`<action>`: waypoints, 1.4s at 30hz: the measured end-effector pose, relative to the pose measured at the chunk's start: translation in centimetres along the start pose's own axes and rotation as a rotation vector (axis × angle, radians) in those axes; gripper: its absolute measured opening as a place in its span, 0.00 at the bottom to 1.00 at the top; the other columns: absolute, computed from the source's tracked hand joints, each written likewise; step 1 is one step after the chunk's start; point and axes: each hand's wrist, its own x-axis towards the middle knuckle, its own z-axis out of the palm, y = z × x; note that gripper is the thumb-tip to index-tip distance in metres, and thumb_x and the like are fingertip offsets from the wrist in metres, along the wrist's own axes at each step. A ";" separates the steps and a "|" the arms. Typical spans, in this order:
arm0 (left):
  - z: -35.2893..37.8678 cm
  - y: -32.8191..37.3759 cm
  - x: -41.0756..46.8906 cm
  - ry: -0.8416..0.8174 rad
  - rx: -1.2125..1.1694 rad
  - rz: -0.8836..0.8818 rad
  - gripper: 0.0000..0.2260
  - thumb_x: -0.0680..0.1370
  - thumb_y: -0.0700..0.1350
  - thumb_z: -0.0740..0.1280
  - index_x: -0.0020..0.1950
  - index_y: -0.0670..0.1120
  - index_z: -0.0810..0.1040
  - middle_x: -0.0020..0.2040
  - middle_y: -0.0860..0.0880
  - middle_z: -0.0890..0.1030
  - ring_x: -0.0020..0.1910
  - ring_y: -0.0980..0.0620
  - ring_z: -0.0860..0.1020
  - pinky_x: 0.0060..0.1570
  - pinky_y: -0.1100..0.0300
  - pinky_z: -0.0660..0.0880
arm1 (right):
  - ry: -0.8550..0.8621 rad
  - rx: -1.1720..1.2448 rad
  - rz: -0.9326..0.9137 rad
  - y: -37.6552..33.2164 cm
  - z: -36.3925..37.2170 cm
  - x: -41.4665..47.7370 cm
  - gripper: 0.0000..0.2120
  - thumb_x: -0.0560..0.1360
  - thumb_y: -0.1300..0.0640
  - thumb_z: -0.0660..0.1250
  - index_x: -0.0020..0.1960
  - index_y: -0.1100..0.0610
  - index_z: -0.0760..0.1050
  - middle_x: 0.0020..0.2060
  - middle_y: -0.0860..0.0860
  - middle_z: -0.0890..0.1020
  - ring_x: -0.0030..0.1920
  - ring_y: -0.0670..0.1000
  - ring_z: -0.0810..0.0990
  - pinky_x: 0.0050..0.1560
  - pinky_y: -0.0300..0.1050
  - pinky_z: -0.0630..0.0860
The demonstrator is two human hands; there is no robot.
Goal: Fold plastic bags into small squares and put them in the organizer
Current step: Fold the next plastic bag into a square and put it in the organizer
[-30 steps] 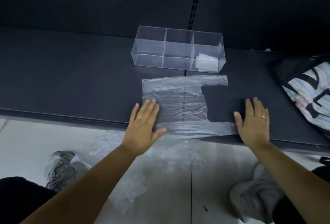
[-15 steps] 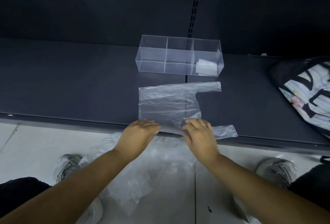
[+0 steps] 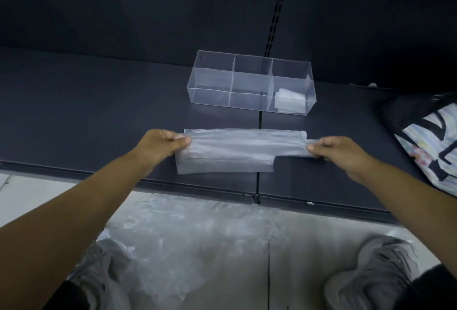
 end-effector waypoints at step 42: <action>6.6 -4.6 1.1 0.055 1.227 0.392 0.46 0.66 0.76 0.31 0.78 0.51 0.38 0.79 0.46 0.41 0.77 0.42 0.40 0.73 0.39 0.39 | 0.225 -0.936 -0.162 2.7 7.3 5.7 0.30 0.82 0.42 0.44 0.79 0.54 0.42 0.78 0.53 0.43 0.78 0.52 0.41 0.76 0.53 0.37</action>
